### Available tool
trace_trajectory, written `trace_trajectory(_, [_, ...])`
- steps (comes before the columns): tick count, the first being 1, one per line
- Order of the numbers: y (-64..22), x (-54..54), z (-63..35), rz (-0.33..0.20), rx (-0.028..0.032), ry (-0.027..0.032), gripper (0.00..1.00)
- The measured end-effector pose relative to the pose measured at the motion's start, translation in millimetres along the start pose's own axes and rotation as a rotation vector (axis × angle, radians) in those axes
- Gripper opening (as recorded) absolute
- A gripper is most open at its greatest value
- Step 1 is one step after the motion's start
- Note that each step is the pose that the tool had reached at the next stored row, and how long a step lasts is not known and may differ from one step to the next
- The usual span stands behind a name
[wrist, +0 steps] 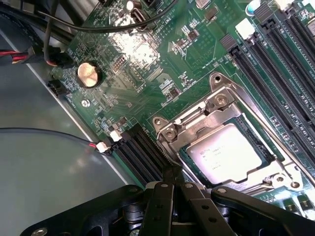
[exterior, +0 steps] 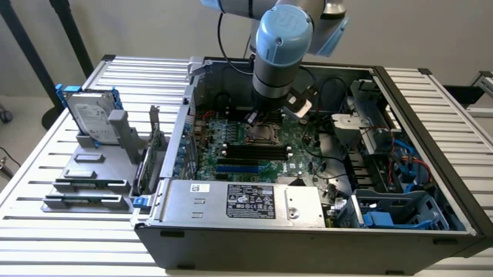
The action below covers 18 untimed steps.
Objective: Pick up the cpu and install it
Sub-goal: 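Install the first cpu locking lever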
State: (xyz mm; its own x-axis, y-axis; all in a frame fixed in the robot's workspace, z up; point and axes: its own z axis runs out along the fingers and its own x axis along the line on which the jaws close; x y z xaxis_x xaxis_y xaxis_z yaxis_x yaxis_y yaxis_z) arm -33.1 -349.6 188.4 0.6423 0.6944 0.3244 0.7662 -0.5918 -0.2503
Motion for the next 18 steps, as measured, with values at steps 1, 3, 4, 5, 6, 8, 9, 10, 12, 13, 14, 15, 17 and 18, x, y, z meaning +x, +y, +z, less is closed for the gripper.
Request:
trace_trajectory(1, [0.0, 0.0, 0.0, -0.002, 0.0005, -0.0006, 0.11])
trace_trajectory(3, [-0.3, -0.3, -0.1, -0.005, 0.0018, -0.0015, 0.11])
trace_trajectory(4, [-0.7, -0.6, -0.1, -0.007, 0.0024, -0.0019, 0.11])
trace_trajectory(5, [-1.0, -1.0, -0.1, -0.008, 0.0030, -0.0024, 0.11])
trace_trajectory(6, [-1.4, -1.5, -0.2, -0.010, 0.0036, -0.0029, 0.11])
trace_trajectory(8, [-2.3, -2.3, -0.2, -0.013, 0.0047, -0.0039, 0.11])
trace_trajectory(9, [-2.6, -2.4, -0.2, -0.015, 0.0053, -0.0043, 0.11])
trace_trajectory(10, [-2.6, -2.5, -0.2, -0.016, 0.0056, -0.0046, 0.11])
trace_trajectory(12, [-2.7, -2.6, -0.2, -0.017, 0.0060, -0.0050, 0.11])
trace_trajectory(13, [-2.7, -2.6, -0.3, -0.017, 0.0060, -0.0054, 0.11])
trace_trajectory(14, [-2.7, -2.6, -0.2, -0.018, 0.0059, -0.0059, 0.11])
trace_trajectory(15, [-2.7, -2.6, -0.2, -0.018, 0.0055, -0.0066, 0.11])
trace_trajectory(17, [-2.7, -2.5, 0.0, -0.020, 0.0034, -0.0096, 0.11])
trace_trajectory(18, [-2.6, -2.8, -0.5, -0.020, 0.0006, -0.0136, 0.11])
